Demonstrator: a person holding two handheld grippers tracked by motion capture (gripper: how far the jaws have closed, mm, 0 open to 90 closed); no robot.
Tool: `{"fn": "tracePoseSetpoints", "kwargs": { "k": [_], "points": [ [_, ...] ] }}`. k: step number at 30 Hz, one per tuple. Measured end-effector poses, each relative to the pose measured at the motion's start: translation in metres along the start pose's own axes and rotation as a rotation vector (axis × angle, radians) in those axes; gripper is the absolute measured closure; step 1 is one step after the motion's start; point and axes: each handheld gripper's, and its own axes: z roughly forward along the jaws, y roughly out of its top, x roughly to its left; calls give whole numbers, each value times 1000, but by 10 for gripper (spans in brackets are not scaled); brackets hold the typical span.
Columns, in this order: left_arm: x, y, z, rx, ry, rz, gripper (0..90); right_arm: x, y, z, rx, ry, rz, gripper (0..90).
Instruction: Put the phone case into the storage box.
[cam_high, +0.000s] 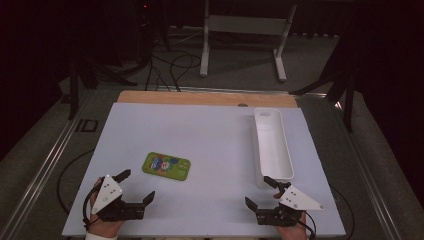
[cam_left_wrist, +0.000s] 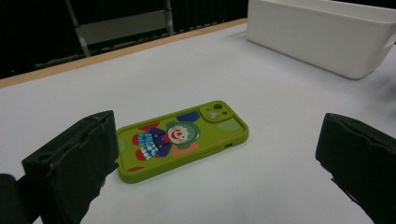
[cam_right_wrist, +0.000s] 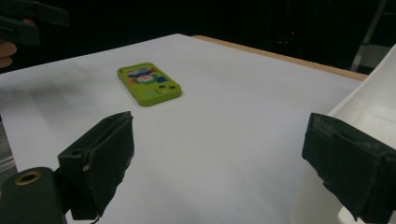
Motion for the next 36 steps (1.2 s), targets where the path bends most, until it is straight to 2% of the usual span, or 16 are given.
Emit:
{"fn": "tracePoseSetpoints", "kwargs": {
  "k": [19,30,36],
  "points": [
    [2,1,-1,-7,20,-10,1,4,0,1,-4,-2,5,91],
    [5,13,-7,-17,38,-8,1,5,-1,0,-13,-19,4,91],
    [10,19,-9,-4,28,-17,2,5,-1,0,-9,-18,12,91]
  ]
}}
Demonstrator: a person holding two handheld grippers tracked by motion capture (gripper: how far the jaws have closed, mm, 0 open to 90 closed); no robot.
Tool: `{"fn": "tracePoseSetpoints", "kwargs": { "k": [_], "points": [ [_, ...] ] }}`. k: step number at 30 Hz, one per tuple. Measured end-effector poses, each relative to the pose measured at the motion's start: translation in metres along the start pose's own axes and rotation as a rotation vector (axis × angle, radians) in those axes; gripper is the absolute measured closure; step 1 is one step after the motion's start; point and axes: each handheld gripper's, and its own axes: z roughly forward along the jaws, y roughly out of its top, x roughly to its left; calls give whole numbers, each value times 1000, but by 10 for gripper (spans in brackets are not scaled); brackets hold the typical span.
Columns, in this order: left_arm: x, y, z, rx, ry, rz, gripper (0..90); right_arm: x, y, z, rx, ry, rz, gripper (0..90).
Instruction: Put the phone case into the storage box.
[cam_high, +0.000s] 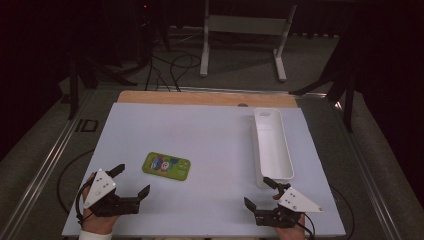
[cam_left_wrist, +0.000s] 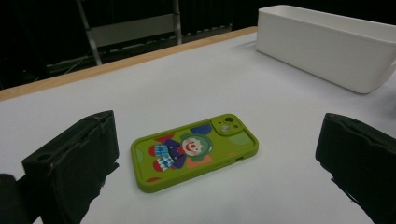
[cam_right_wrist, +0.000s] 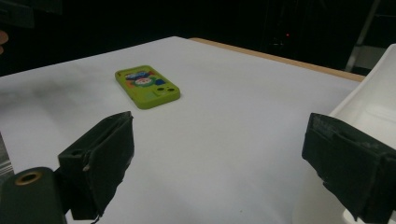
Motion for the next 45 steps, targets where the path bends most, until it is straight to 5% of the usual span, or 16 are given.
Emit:
{"fn": "tracePoseSetpoints", "kwargs": {
  "k": [21,45],
  "points": [
    [10,25,13,46,5,28,2,0,0,-2,-9,-1,-1,91],
    [23,37,27,78,0,8,23,1,1,-1,-9,2,-2,92]
  ]
}}
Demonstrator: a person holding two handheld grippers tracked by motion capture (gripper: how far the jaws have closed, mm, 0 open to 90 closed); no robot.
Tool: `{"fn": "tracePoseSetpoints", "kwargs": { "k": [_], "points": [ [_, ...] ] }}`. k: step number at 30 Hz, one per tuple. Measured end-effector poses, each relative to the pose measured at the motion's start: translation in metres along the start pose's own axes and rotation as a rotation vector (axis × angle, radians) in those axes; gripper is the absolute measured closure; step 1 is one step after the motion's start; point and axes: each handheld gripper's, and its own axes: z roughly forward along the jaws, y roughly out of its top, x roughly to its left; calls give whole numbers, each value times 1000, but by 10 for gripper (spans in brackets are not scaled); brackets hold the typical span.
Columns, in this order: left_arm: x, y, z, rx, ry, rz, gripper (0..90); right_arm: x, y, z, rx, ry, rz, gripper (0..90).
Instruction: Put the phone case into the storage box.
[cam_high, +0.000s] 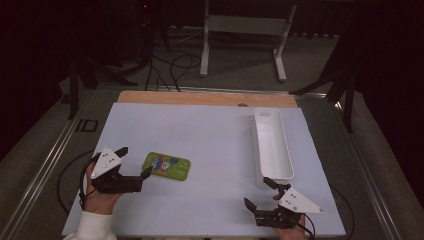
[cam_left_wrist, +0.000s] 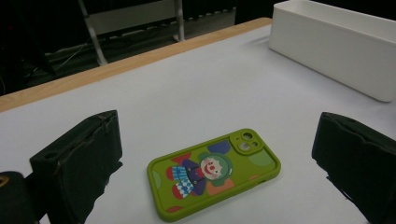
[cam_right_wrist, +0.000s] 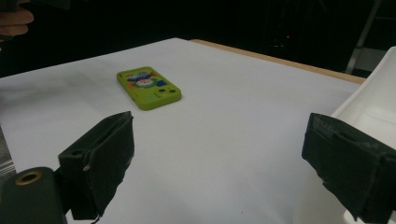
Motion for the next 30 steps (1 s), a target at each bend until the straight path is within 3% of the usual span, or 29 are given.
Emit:
{"fn": "tracePoseSetpoints", "kwargs": {
  "k": [7,30],
  "points": [
    [5,4,5,9,7,-16,23,0,0,0,1,-2,-4,92],
    [12,12,24,52,50,-8,75,1,0,0,0,-1,-6,92]
  ]
}}
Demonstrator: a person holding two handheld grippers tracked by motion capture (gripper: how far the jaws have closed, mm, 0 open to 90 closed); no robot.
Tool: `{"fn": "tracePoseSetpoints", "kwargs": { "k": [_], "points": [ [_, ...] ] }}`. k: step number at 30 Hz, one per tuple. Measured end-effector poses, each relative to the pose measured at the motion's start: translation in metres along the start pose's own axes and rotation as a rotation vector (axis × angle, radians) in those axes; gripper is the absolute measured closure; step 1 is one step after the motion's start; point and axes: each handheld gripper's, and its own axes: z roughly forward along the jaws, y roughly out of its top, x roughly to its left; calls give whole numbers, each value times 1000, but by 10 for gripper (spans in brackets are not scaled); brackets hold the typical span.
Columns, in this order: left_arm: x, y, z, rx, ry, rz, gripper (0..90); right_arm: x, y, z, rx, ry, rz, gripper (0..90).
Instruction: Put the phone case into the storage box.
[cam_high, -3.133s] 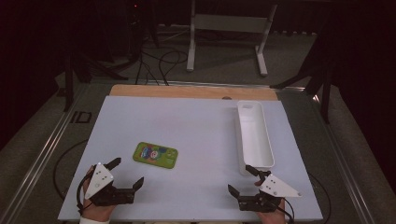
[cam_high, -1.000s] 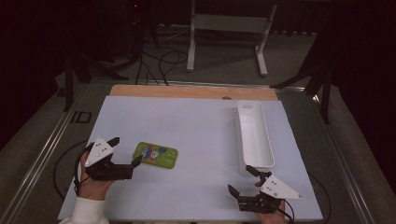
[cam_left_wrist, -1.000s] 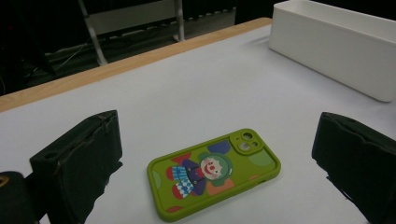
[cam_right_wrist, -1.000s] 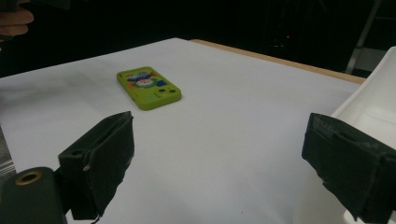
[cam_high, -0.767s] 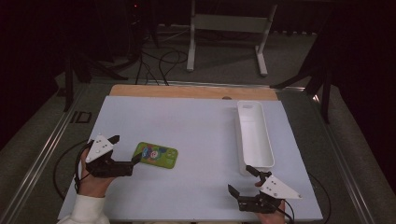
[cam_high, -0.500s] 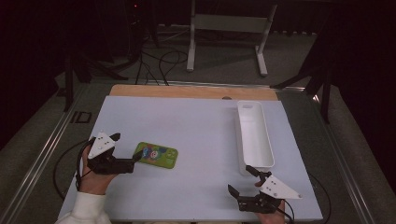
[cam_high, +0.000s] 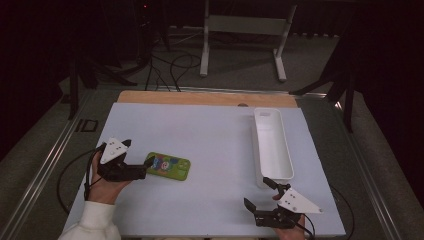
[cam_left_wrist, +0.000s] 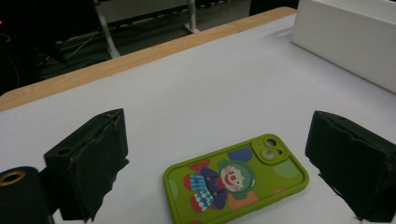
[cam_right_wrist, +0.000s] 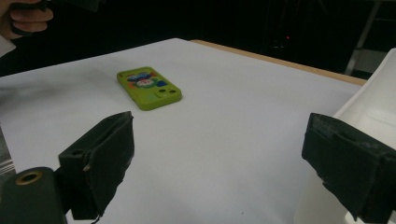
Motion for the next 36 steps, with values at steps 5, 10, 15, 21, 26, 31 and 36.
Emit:
{"fn": "tracePoseSetpoints", "kwargs": {
  "k": [5,10,15,21,26,31,36],
  "points": [
    [3,3,4,12,14,-9,120,0,0,0,-1,0,4,92],
    [6,5,7,12,12,-9,167,0,0,0,-3,2,-4,92],
    [7,7,12,19,3,5,250,0,0,0,-3,0,-4,93],
    [8,7,16,24,3,5,313,0,0,0,-3,0,-5,93],
    [11,5,25,48,-4,2,403,0,0,0,-3,-1,-9,93],
    [13,4,31,58,-5,-8,530,1,0,0,-6,-1,-9,93],
    [14,2,40,77,11,-11,686,0,0,0,-6,-2,-11,93]
  ]
}}
